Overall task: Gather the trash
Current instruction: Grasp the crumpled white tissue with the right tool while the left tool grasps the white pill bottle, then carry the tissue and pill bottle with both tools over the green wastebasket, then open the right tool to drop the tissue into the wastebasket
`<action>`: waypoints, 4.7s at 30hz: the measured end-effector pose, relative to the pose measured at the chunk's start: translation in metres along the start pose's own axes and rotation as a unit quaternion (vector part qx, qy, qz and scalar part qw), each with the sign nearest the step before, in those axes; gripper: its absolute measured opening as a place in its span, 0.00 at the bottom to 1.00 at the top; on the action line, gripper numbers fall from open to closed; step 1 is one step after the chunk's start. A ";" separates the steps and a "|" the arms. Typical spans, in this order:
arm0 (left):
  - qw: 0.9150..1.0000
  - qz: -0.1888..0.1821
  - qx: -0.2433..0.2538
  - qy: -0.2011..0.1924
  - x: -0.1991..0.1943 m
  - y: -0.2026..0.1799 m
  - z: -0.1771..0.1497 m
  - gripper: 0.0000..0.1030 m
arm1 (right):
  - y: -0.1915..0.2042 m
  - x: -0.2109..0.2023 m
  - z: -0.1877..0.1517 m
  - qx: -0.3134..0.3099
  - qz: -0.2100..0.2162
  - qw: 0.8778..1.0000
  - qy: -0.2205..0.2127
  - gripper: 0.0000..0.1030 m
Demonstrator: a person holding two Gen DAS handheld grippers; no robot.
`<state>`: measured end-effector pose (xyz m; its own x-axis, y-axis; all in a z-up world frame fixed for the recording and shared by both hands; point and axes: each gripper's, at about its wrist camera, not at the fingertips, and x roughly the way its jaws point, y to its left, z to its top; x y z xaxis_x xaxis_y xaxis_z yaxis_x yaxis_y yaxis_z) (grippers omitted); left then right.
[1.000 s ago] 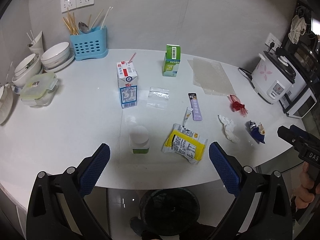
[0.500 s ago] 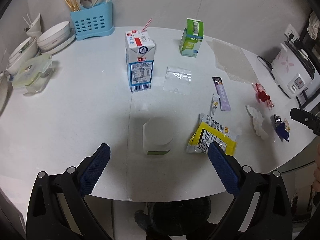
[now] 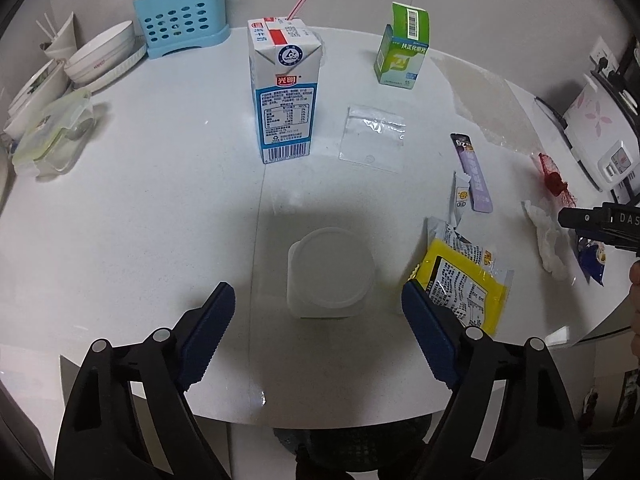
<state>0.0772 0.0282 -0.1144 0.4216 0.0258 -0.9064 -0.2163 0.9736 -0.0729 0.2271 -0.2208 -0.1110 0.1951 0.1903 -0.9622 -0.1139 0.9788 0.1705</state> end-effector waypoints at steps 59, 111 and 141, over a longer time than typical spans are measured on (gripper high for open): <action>0.999 0.029 -0.033 -0.032 -0.065 -0.045 -0.045 0.40 | -0.042 -0.042 -0.022 -0.012 0.116 0.993 0.016 0.01; 0.998 -0.050 0.046 0.009 -0.037 0.003 -0.220 0.40 | 0.047 -0.006 -0.275 -0.075 0.058 0.992 -0.084 0.01; 0.997 -0.057 0.028 0.044 -0.020 0.019 -0.242 0.40 | 0.076 0.091 -0.298 -0.119 0.024 0.993 -0.001 0.03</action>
<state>-0.1484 -0.0088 -0.1978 0.3614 -0.1034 -0.9267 -0.1207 0.9803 -0.1565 -0.0542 -0.1521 -0.2491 0.1865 0.2362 -0.9536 -0.3501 0.9229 0.1601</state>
